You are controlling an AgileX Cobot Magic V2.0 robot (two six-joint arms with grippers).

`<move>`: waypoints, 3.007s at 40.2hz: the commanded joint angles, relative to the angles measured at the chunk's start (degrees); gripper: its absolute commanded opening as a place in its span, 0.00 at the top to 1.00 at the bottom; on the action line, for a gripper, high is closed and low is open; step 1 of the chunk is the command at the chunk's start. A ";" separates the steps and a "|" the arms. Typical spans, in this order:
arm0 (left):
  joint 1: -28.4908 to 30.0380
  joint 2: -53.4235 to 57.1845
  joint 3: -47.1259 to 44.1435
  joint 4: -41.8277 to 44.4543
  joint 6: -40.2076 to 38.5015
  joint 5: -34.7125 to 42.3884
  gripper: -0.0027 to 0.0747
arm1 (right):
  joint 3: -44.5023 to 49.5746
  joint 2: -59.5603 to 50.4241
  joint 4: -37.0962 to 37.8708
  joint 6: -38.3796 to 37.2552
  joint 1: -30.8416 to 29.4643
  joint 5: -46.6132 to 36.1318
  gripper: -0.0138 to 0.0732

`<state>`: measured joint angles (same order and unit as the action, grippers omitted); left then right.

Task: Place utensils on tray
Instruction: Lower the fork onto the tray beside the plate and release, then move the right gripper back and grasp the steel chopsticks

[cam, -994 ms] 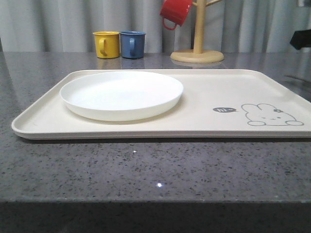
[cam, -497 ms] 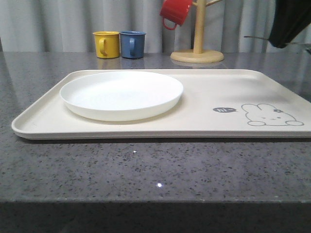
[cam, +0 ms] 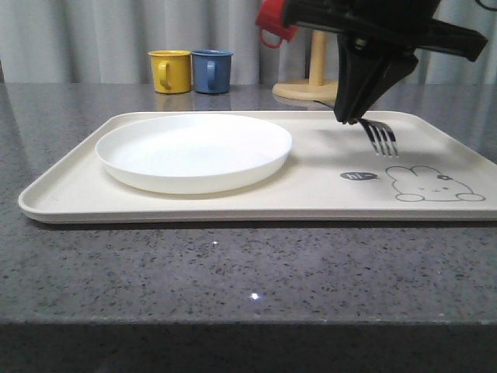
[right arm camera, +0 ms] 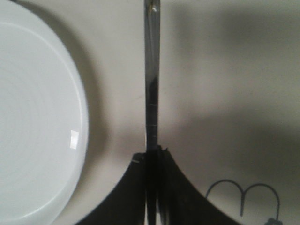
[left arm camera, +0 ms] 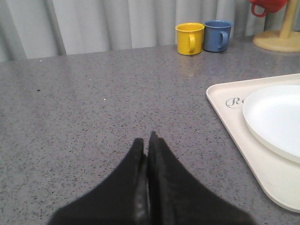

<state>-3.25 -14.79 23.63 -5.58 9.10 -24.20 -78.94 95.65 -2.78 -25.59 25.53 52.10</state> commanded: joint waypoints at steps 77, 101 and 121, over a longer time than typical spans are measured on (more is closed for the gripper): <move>-0.46 -0.50 1.49 -0.12 -0.24 4.99 0.99 | -9.53 -2.82 7.02 23.75 -28.05 24.50 0.44; -0.46 -0.50 1.49 -0.12 -0.24 4.99 0.99 | -6.84 5.91 6.65 25.22 -29.13 21.99 0.45; -0.46 -0.50 1.49 -0.12 -0.24 4.99 0.99 | -6.84 5.69 8.17 25.22 -29.13 23.75 0.82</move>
<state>-3.25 -14.79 23.63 -5.58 9.20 -24.10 -84.64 104.14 4.63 -1.10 -3.28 70.24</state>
